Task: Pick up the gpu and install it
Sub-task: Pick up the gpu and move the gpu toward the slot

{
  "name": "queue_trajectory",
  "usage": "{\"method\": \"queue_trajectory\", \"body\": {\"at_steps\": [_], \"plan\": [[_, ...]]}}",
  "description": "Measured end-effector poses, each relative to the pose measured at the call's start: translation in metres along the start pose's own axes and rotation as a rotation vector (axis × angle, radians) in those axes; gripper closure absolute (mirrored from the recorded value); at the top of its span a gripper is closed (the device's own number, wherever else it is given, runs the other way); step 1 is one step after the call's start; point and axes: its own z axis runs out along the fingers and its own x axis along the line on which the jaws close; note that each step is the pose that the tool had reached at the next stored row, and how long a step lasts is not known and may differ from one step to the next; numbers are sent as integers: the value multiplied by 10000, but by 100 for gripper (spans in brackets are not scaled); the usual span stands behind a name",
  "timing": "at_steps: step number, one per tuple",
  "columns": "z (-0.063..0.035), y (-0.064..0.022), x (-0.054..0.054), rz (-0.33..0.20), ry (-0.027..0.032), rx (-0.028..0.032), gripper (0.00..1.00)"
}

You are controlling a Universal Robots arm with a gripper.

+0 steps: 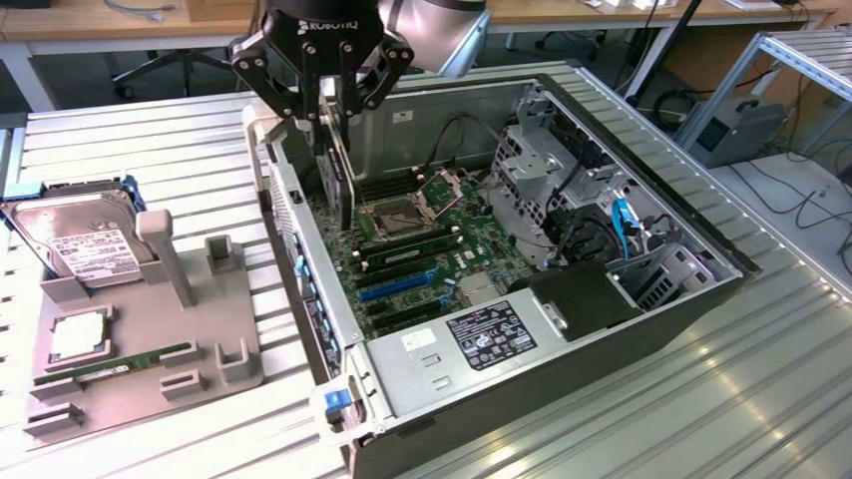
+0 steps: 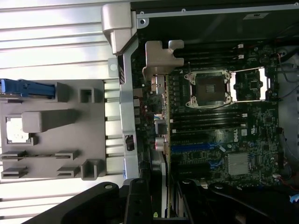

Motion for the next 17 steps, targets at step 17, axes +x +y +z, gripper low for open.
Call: {"method": "queue_trajectory", "body": {"at_steps": [17], "plan": [[41, 8, -108, 0, 0, 0, 73]]}}
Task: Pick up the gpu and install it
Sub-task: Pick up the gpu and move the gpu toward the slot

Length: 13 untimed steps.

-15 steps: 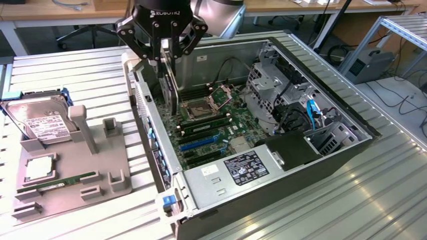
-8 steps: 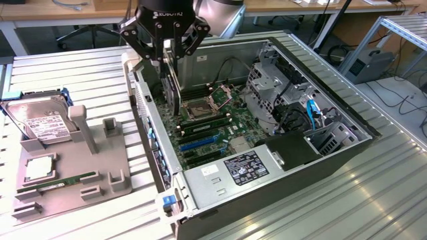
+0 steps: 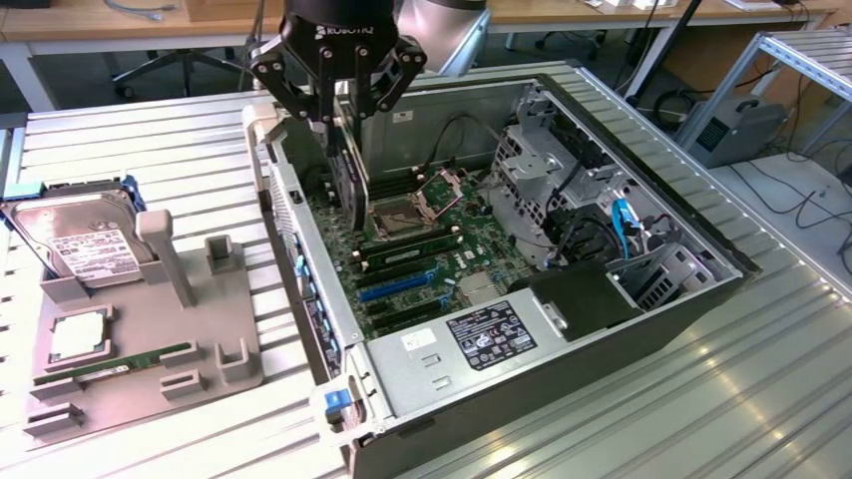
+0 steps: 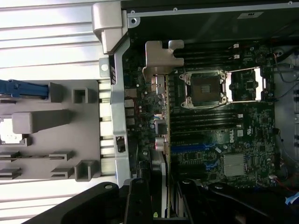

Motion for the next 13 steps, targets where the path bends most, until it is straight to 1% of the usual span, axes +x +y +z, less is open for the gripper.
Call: {"method": "queue_trajectory", "body": {"at_steps": [13], "plan": [[25, 7, -100, 0, 0, -1, 73]]}}
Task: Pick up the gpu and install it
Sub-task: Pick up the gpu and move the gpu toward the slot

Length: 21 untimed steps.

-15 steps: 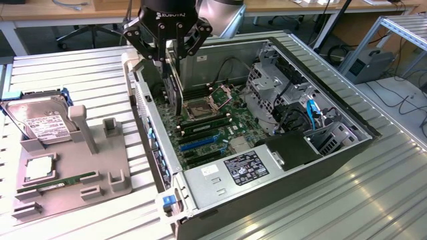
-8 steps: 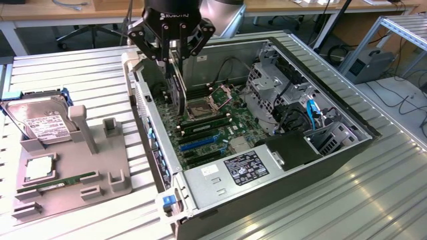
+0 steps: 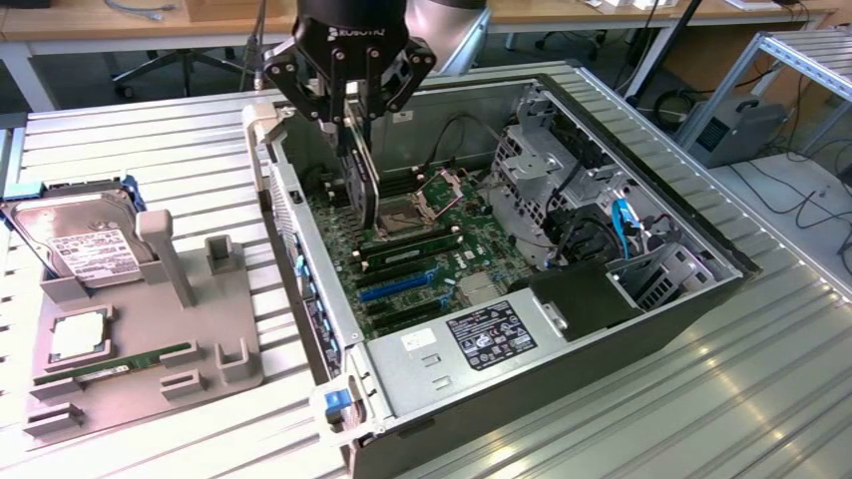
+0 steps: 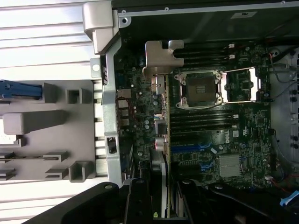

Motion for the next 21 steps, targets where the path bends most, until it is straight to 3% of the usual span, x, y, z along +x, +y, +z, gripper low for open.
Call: {"method": "queue_trajectory", "body": {"at_steps": [21], "plan": [[31, 9, -122, 0, 0, 1, 73]]}}
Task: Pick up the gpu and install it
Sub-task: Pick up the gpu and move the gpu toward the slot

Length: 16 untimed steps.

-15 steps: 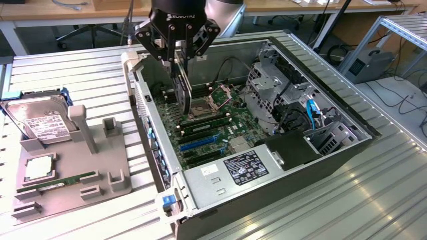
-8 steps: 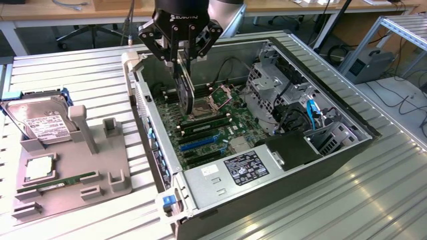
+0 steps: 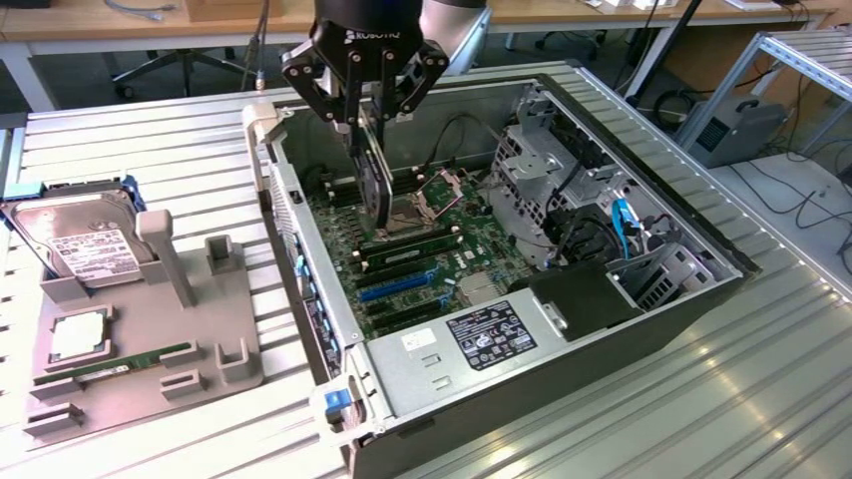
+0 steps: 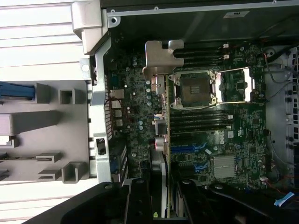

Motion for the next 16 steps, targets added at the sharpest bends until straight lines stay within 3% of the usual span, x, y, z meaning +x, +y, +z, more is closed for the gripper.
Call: {"method": "queue_trajectory", "body": {"at_steps": [16], "plan": [[29, 9, -124, 0, 0, -1, 73]]}}
